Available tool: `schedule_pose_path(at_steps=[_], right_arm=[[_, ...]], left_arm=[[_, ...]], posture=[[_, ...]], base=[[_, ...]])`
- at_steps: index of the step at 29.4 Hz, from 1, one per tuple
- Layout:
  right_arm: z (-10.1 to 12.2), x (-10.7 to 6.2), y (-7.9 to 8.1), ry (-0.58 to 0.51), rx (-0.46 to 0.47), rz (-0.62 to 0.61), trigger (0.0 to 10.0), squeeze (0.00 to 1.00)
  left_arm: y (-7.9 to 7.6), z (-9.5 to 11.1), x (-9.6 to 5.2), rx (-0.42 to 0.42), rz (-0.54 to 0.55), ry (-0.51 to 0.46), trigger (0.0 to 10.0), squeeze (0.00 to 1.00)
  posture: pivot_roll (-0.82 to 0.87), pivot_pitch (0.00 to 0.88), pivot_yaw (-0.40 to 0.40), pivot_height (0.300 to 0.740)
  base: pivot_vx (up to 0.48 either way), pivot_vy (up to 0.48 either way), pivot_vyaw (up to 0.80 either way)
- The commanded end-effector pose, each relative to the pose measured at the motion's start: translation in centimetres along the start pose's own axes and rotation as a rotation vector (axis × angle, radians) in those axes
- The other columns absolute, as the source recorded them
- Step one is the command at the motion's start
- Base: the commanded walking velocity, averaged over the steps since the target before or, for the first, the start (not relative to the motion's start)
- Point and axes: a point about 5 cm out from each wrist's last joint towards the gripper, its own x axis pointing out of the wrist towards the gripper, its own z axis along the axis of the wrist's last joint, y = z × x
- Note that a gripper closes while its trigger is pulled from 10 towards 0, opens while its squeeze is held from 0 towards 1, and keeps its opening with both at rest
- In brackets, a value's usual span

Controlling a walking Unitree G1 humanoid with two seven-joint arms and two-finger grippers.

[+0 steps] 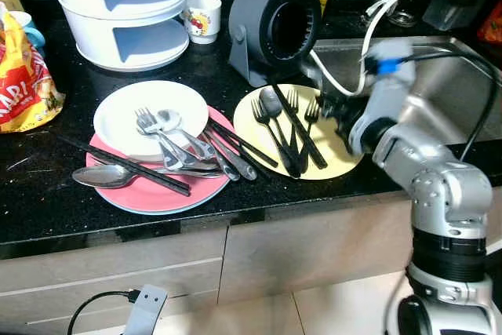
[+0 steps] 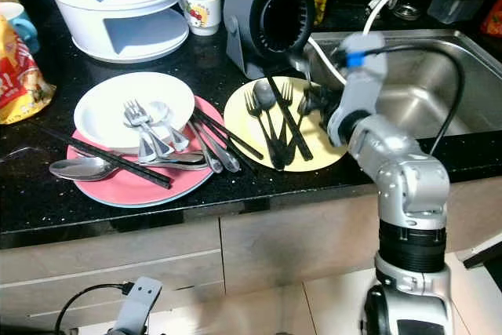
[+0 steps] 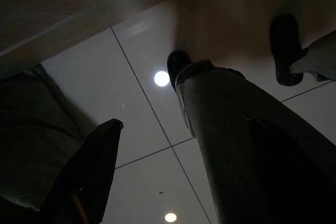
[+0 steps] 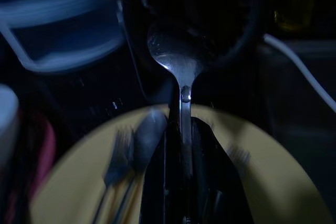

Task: Kitchen organization

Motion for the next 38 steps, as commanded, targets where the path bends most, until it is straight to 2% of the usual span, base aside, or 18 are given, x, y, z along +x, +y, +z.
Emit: schedule_pose_path(at_steps=[1, 2, 4, 5, 7, 13, 17, 24, 31, 38], right_arm=[[0.4, -0.3, 0.0, -0.057, 0.055, 0.043, 0.0, 0.00], [0.5, -0.5, 0.2, -0.085, 0.088, 0.080, 3.4, 0.00], [0.6, -0.6, 0.5, -0.118, 0.126, 0.117, 3.4, 0.00], [0.7, -0.7, 0.7, -0.140, 0.147, 0.139, 9.6, 0.00], [0.8, -0.8, 1.1, -0.170, 0.164, 0.174, 10.0, 0.00], [0.6, -0.7, 1.7, -0.224, 0.211, 0.212, 10.0, 0.00], [-0.4, -0.6, 1.7, -0.234, 0.241, 0.200, 10.0, 0.00], [-1.3, -0.5, 1.7, -0.205, 0.198, 0.178, 10.0, 0.00], [-1.7, -0.4, 1.9, -0.194, 0.176, 0.177, 10.0, 0.00], [-1.6, -0.4, 1.9, -0.198, 0.148, 0.160, 10.0, 0.00]], left_arm=[[-0.9, -1.9, 0.0, -0.018, -0.015, 0.065, 10.0, 0.00], [-0.9, -1.8, 0.0, -0.022, -0.014, 0.062, 10.0, 0.00], [-0.9, -1.8, 0.0, -0.027, -0.014, 0.061, 10.0, 0.00], [-0.9, -1.8, 0.0, -0.031, -0.019, 0.060, 10.0, 0.00], [-0.9, -1.7, 0.0, -0.033, -0.027, 0.062, 10.0, 0.00], [-0.9, -1.7, 0.0, -0.044, -0.035, 0.067, 10.0, 0.00], [-0.8, -1.7, 0.0, -0.049, -0.032, 0.068, 10.0, 0.00], [-0.7, -1.7, 0.0, -0.047, -0.031, 0.070, 10.0, 0.00], [-0.6, -1.7, 0.0, -0.049, -0.035, 0.070, 10.0, 0.00], [-0.6, -1.7, -0.1, -0.051, -0.037, 0.071, 10.0, 0.00]], posture=[[-0.01, 0.095, -0.058, 0.740], [-0.01, 0.094, -0.057, 0.740], [-0.01, 0.094, -0.057, 0.740], [-0.01, 0.091, -0.054, 0.740], [-0.01, 0.090, -0.050, 0.740], [0.00, 0.086, -0.047, 0.740], [0.00, 0.083, -0.040, 0.740], [0.00, 0.082, -0.037, 0.740], [-0.01, 0.084, -0.036, 0.740], [-0.01, 0.085, -0.037, 0.740]], base=[[0.000, 0.000, 0.00], [0.000, 0.000, 0.00], [0.000, 0.000, 0.00], [0.000, 0.000, 0.00], [0.000, 0.000, 0.00], [0.000, -0.102, 0.00], [0.000, -0.344, 0.00], [0.000, -0.359, 0.12], [0.000, -0.373, 0.77], [0.000, -0.389, 0.00]])
